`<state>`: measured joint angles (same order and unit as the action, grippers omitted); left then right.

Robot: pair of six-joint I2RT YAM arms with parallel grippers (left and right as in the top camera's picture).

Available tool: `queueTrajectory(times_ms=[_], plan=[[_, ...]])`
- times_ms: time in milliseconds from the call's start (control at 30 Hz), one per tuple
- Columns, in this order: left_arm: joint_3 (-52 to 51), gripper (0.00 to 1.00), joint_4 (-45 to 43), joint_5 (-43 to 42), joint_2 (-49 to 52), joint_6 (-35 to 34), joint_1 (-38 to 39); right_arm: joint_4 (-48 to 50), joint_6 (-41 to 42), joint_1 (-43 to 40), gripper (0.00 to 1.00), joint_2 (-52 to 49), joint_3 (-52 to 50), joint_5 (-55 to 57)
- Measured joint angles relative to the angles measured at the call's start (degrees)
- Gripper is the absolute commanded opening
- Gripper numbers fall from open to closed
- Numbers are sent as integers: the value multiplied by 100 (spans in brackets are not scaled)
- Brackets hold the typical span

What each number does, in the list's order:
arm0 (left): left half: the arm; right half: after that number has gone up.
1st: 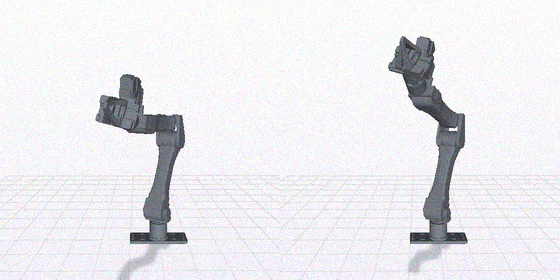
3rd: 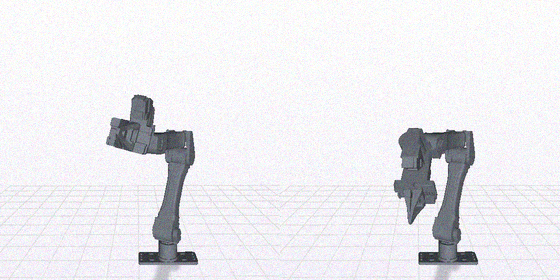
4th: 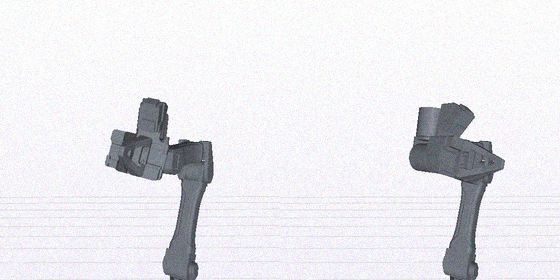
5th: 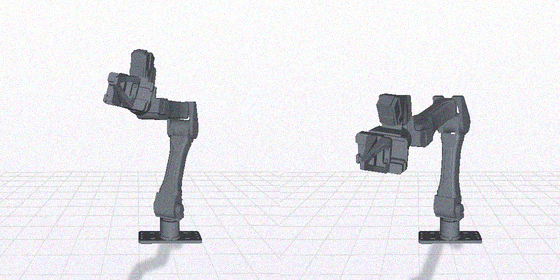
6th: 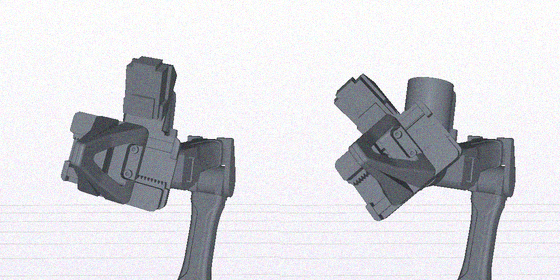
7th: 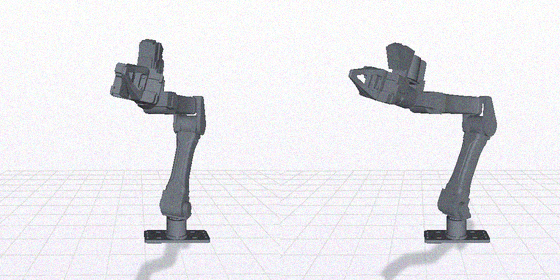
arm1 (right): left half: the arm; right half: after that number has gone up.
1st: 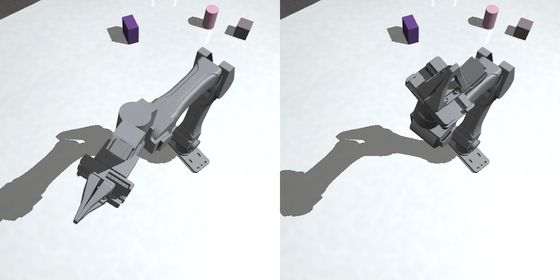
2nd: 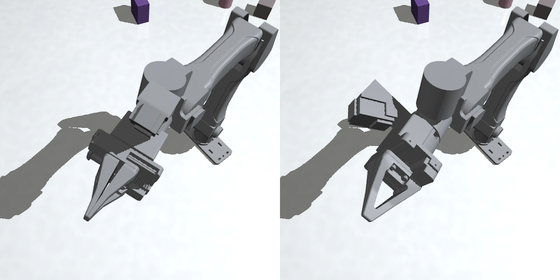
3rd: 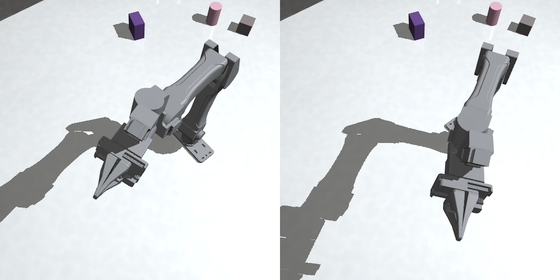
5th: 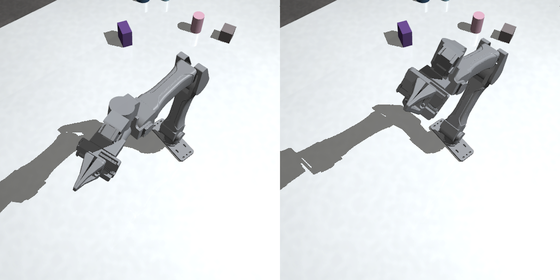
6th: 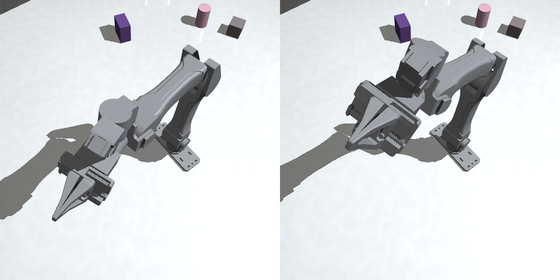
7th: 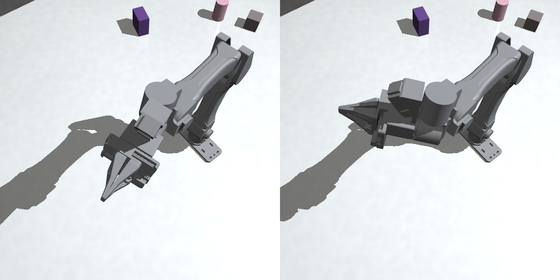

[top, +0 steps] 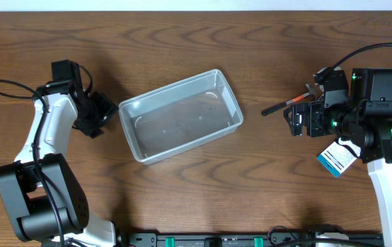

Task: Pack container
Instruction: 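Push the container's edges with the left gripper to square it centrally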

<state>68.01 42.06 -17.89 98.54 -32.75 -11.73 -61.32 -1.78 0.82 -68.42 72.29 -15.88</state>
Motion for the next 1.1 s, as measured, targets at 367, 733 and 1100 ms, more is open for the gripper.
queueTrajectory(times_ms=[367, 733, 1100], plan=[[4, 59, -763, -595, 0, 24, 516, 2, 2, 0, 99, 0, 0, 2], [533, 57, -363, -529, -15, 575, 575, -57, -13, 0, 99, 0, 0, 2], [1261, 47, 3333, -249, -1257, 1054, 1023, -9, -24, 0, 99, 0, 2, 2]])
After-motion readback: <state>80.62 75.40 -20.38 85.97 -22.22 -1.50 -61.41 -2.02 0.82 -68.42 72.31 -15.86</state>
